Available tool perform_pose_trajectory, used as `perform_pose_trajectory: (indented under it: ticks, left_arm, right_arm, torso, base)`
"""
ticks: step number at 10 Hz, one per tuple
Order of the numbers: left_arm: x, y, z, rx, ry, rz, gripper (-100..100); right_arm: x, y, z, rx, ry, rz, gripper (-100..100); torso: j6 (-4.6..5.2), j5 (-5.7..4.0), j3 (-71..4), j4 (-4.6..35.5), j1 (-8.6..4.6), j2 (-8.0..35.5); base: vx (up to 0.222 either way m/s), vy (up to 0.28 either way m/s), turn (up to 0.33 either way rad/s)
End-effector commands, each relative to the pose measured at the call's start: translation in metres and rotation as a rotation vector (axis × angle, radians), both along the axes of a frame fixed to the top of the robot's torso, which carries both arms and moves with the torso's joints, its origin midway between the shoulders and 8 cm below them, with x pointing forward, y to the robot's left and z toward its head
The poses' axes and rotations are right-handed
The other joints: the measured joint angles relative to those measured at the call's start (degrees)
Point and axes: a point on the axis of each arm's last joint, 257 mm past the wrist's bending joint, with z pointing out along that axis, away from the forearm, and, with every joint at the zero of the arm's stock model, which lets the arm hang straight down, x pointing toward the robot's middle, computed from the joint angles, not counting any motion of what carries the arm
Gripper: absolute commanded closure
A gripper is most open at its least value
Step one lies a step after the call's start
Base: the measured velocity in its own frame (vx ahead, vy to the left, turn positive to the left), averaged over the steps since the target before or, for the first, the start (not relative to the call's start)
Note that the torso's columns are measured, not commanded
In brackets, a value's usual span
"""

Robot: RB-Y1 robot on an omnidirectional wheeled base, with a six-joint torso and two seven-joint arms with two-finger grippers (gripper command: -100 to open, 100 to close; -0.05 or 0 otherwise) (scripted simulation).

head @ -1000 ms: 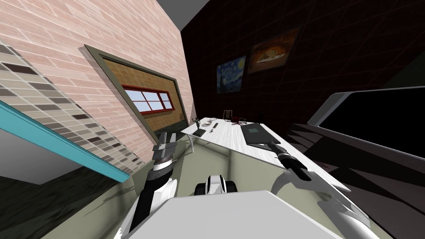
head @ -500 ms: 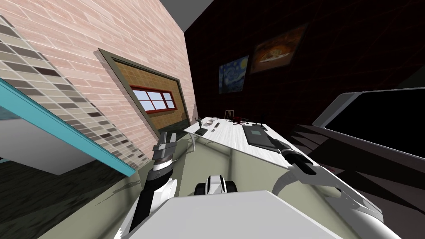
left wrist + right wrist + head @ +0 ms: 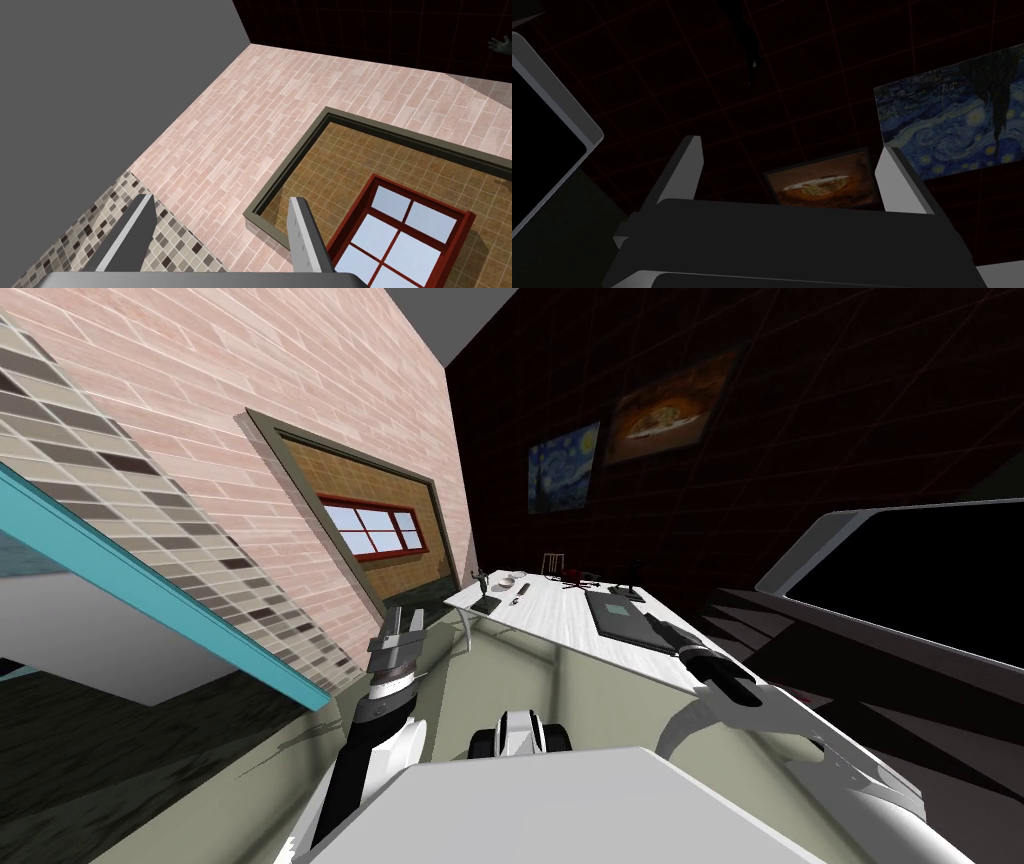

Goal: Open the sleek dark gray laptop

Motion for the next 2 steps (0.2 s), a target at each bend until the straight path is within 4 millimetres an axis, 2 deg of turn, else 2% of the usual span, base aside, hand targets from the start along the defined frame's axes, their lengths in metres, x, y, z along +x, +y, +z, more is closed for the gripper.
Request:
perform_pose_trajectory:
  ticks: [1, 2]
  left_arm:
    - [0.0000, 0.0000, 0.0000, 0.000, 0.000, 0.000, 0]
    - [0.0000, 0.0000, 0.0000, 0.000, 0.000, 0.000, 0]
  right_arm:
    - [0.0000, 0.0000, 0.0000, 0.000, 0.000, 0.000, 0]
    - [0.0000, 0.0000, 0.0000, 0.000, 0.000, 0.000, 0]
  torso:
    - [0.00, 0.00, 0.0, 0.0, 0.01, 0.0]
    - [0.00, 0.00, 0.0, 0.0, 0.01, 0.0]
  base:
    - [0.000, 0.000, 0.000]
    - [0.000, 0.000, 0.000]
